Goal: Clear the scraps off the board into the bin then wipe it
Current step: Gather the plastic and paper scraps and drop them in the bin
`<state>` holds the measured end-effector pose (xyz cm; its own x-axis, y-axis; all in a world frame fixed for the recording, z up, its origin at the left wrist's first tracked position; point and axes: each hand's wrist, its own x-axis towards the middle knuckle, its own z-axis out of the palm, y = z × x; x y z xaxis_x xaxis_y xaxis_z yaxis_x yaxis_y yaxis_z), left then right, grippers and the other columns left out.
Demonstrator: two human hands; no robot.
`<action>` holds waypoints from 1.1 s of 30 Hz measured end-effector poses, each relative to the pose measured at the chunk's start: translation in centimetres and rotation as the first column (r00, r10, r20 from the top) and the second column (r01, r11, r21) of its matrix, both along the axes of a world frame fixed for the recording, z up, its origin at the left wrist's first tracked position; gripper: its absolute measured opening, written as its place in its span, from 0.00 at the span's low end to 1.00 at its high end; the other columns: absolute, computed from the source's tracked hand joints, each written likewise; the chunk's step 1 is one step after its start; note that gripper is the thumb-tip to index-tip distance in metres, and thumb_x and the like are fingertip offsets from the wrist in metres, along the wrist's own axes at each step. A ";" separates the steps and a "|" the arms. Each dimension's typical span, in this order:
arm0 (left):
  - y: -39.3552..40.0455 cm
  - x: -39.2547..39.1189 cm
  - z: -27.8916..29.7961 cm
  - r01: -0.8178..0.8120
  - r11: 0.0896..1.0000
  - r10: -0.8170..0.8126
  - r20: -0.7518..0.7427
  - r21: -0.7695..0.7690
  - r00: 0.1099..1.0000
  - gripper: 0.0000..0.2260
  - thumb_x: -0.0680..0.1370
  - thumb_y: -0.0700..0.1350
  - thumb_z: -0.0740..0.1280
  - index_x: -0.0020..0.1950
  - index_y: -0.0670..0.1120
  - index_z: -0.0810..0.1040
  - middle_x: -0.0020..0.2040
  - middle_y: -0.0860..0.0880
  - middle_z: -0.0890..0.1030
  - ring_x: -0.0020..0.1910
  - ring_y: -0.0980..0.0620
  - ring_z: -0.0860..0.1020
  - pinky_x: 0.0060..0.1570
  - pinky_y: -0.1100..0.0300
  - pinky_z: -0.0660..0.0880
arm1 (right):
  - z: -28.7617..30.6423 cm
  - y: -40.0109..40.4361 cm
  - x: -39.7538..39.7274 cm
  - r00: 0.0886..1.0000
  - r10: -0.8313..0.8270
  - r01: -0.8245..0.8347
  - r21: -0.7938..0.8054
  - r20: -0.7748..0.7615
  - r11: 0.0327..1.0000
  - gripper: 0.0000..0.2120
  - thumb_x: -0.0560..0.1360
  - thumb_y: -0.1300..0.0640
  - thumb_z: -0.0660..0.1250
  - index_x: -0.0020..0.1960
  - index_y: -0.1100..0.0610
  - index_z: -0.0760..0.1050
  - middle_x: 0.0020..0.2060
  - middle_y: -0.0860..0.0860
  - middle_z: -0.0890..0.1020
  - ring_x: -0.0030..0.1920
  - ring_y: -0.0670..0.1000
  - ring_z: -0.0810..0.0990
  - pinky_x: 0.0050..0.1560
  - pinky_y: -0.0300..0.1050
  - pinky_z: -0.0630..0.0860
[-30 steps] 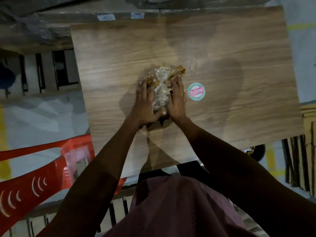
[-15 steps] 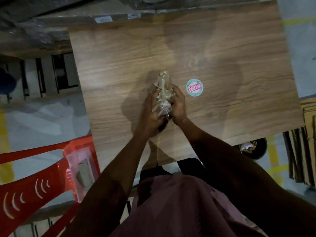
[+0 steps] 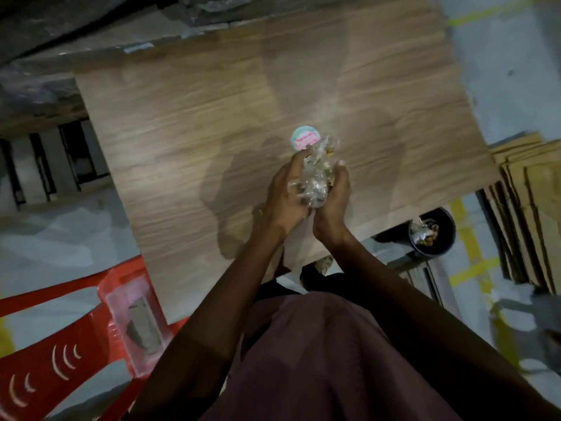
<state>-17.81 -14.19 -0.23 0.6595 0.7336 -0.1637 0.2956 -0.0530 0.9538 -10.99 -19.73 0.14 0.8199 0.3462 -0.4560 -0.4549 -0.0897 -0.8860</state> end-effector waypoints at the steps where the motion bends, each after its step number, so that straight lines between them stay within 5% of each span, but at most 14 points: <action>1: -1.0 1.0 0.5 0.047 0.999 -0.047 0.011 0.009 0.999 0.33 0.71 0.44 0.73 0.74 0.56 0.67 0.64 0.47 0.80 0.60 0.48 0.81 0.58 0.48 0.80 | 0.5 -0.9 0.8 0.997 -0.061 0.063 -0.034 0.050 0.997 0.26 0.77 0.37 0.63 0.53 0.60 0.80 0.52 0.62 0.83 0.55 0.62 0.83 0.62 0.62 0.79; 4: -4.0 4.0 0.5 0.251 0.967 -0.251 0.011 -0.042 0.968 0.43 0.66 0.49 0.72 0.80 0.48 0.60 0.70 0.41 0.75 0.67 0.43 0.78 0.65 0.46 0.77 | 1.4 -4.0 3.8 0.976 -0.158 0.162 -0.014 0.147 0.987 0.20 0.77 0.42 0.64 0.48 0.60 0.80 0.44 0.60 0.82 0.46 0.58 0.82 0.52 0.58 0.79; 6: -5.8 5.4 0.5 0.341 0.920 -0.338 0.050 -0.193 0.940 0.49 0.62 0.50 0.72 0.81 0.54 0.56 0.75 0.40 0.68 0.70 0.42 0.75 0.63 0.43 0.78 | 1.4 -6.4 5.9 0.971 -0.177 0.178 0.011 0.158 0.984 0.19 0.77 0.43 0.65 0.47 0.60 0.79 0.41 0.60 0.82 0.43 0.58 0.81 0.47 0.56 0.79; 8: -7.9 6.6 1.4 0.359 0.852 -0.318 0.168 -0.381 0.933 0.50 0.60 0.43 0.72 0.81 0.56 0.57 0.77 0.43 0.65 0.70 0.44 0.74 0.55 0.46 0.80 | 1.0 -9.1 7.8 0.969 -0.202 0.200 0.029 0.143 0.979 0.18 0.82 0.48 0.63 0.47 0.63 0.77 0.39 0.60 0.80 0.39 0.54 0.80 0.42 0.47 0.77; 10: -10.7 8.4 2.7 0.336 0.795 -0.212 0.287 -0.505 0.934 0.43 0.66 0.41 0.72 0.80 0.54 0.60 0.77 0.46 0.68 0.71 0.47 0.74 0.60 0.47 0.79 | 1.3 -11.9 9.6 0.963 -0.231 0.228 0.035 0.138 0.973 0.17 0.84 0.54 0.60 0.47 0.68 0.75 0.39 0.62 0.77 0.39 0.54 0.79 0.39 0.44 0.75; 12: -14.1 11.0 4.2 0.220 0.853 -0.100 0.265 -0.473 0.959 0.34 0.74 0.54 0.67 0.78 0.51 0.63 0.75 0.50 0.71 0.70 0.56 0.74 0.67 0.52 0.75 | 1.5 -14.5 11.6 0.949 -0.267 0.266 0.026 0.169 0.964 0.15 0.84 0.60 0.61 0.46 0.71 0.74 0.39 0.61 0.75 0.38 0.51 0.78 0.39 0.42 0.75; 14: -17.8 14.1 5.0 -0.005 0.936 0.051 0.123 -0.351 0.991 0.29 0.77 0.62 0.61 0.74 0.49 0.69 0.68 0.54 0.75 0.60 0.69 0.76 0.60 0.64 0.74 | 1.3 -16.8 13.3 0.951 -0.225 0.239 -0.043 0.210 0.970 0.12 0.83 0.65 0.60 0.44 0.72 0.73 0.38 0.60 0.74 0.37 0.46 0.75 0.38 0.37 0.72; 16: -21.1 16.4 5.0 -0.233 0.943 0.242 0.009 -0.237 0.970 0.24 0.80 0.60 0.60 0.71 0.48 0.73 0.63 0.53 0.79 0.51 0.70 0.77 0.53 0.66 0.74 | 1.1 -18.9 14.8 0.963 -0.187 0.204 -0.070 0.194 0.976 0.12 0.83 0.65 0.60 0.44 0.71 0.73 0.38 0.62 0.75 0.39 0.47 0.74 0.40 0.38 0.72; 18: -22.7 17.6 4.1 -0.329 0.922 0.333 -0.014 -0.203 0.943 0.21 0.83 0.54 0.64 0.73 0.47 0.71 0.63 0.52 0.78 0.50 0.70 0.76 0.52 0.70 0.73 | 1.2 -20.2 15.6 0.975 -0.174 0.182 -0.052 0.135 0.982 0.13 0.83 0.63 0.60 0.41 0.61 0.75 0.36 0.52 0.77 0.40 0.47 0.75 0.43 0.43 0.73; 20: -22.8 17.5 3.1 -0.432 0.864 0.432 -0.059 -0.260 0.900 0.24 0.82 0.53 0.66 0.76 0.49 0.66 0.68 0.50 0.76 0.58 0.62 0.77 0.58 0.64 0.76 | 0.7 -20.2 15.5 0.991 -0.103 0.108 -0.061 0.084 0.992 0.13 0.83 0.61 0.62 0.40 0.53 0.74 0.35 0.43 0.77 0.38 0.44 0.75 0.44 0.44 0.73; 23: -21.6 15.5 2.0 -0.584 0.774 0.575 -0.116 -0.244 0.810 0.32 0.77 0.56 0.66 0.78 0.53 0.59 0.68 0.47 0.77 0.61 0.50 0.80 0.60 0.51 0.79 | 0.3 -18.8 13.8 0.996 0.052 -0.049 -0.051 0.067 0.998 0.06 0.79 0.54 0.64 0.45 0.55 0.76 0.36 0.44 0.77 0.38 0.44 0.74 0.43 0.44 0.72; 27: -18.7 11.9 0.4 -0.743 0.643 0.731 -0.141 -0.186 0.667 0.34 0.80 0.52 0.64 0.81 0.51 0.52 0.70 0.46 0.69 0.63 0.49 0.74 0.53 0.59 0.73 | 0.0 -15.2 10.6 0.964 0.242 -0.238 -0.047 0.107 0.970 0.15 0.79 0.55 0.67 0.64 0.57 0.72 0.51 0.52 0.81 0.48 0.49 0.80 0.49 0.43 0.77; 33: -13.5 5.1 -2.0 -0.864 0.468 0.862 -0.119 -0.184 0.492 0.37 0.77 0.52 0.62 0.83 0.47 0.50 0.79 0.39 0.62 0.76 0.44 0.67 0.71 0.56 0.69 | -0.8 -9.3 4.2 0.839 0.528 -0.501 -0.195 0.132 0.843 0.18 0.76 0.51 0.69 0.65 0.54 0.77 0.55 0.53 0.84 0.55 0.55 0.83 0.60 0.56 0.79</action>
